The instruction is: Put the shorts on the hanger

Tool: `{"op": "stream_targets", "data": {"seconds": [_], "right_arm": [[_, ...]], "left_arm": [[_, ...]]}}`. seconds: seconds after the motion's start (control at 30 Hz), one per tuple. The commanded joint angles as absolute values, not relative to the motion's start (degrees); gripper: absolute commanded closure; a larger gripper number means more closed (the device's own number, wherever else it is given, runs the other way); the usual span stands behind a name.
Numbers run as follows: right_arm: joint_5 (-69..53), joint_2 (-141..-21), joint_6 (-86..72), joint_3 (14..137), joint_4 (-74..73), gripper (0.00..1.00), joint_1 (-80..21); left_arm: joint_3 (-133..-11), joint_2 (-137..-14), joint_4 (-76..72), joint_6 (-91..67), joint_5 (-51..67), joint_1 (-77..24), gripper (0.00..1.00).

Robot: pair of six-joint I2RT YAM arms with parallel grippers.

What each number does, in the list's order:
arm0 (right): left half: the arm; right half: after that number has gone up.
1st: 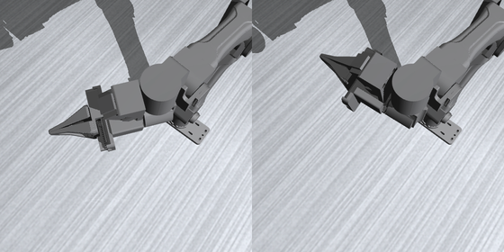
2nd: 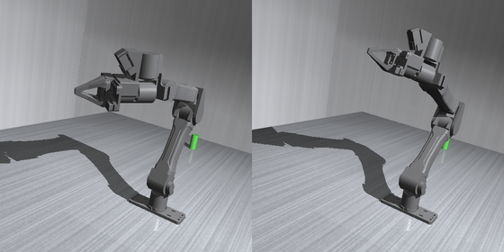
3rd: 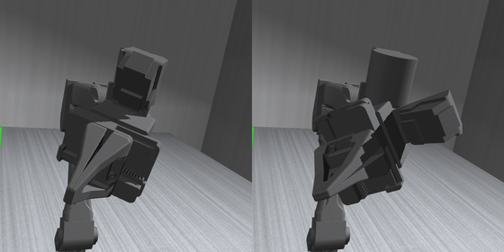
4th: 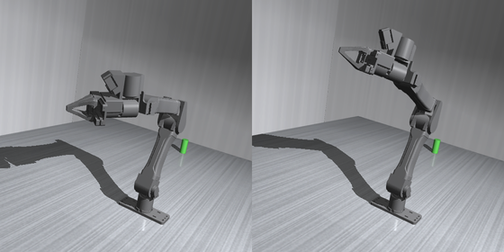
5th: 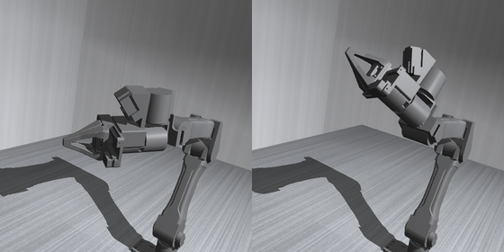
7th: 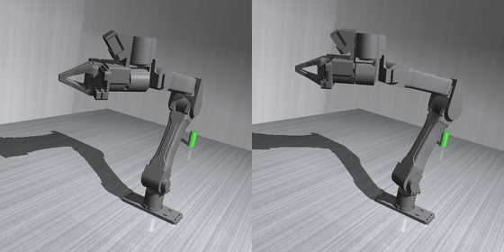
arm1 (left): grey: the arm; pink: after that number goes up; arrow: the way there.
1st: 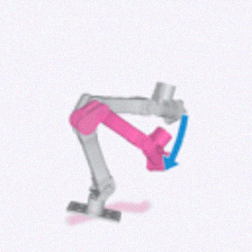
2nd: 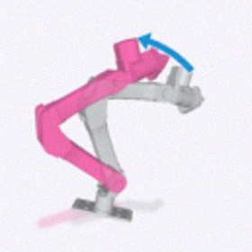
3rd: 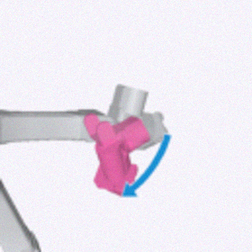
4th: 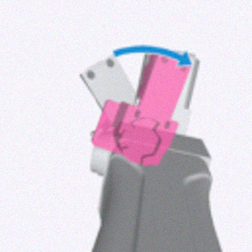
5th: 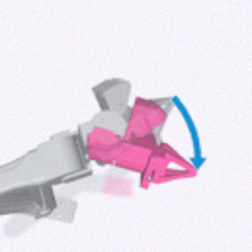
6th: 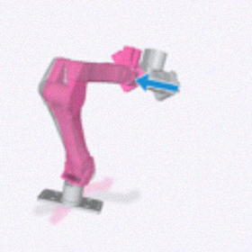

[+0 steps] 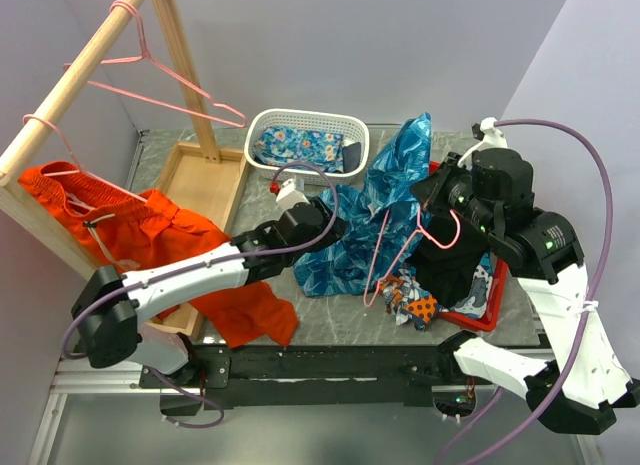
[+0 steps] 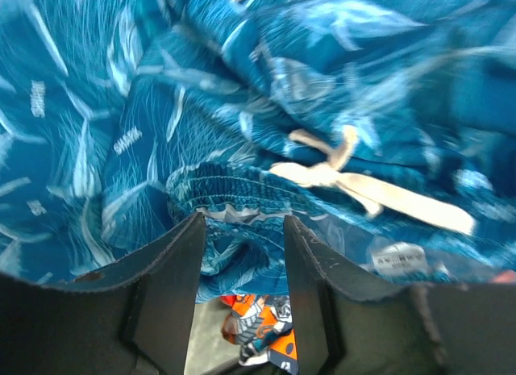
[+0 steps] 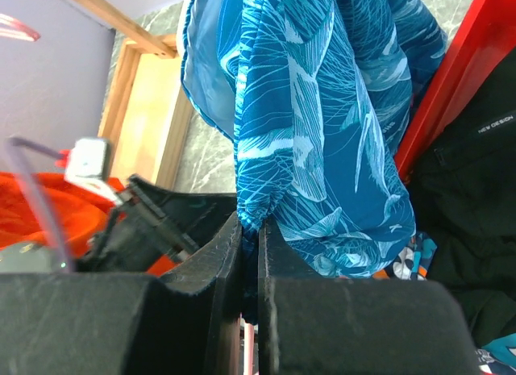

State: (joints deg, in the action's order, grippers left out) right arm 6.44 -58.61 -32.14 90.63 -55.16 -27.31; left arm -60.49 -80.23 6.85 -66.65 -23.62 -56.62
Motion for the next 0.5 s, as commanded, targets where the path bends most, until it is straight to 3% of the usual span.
{"op": "stream_targets", "data": {"seconds": [0.0, 0.47], "right_arm": [[7.7, -57.0, -33.6, 91.3, -51.6, 1.00, -26.7], [10.9, -56.2, -35.0, 90.2, -51.3, 1.00, -26.8]], "left_arm": [[-60.2, -82.4, 5.5, -73.6, -17.8, -54.2, 0.51], [-59.0, -90.4, 0.4, -83.0, -5.9, -52.6, 0.50]]}}
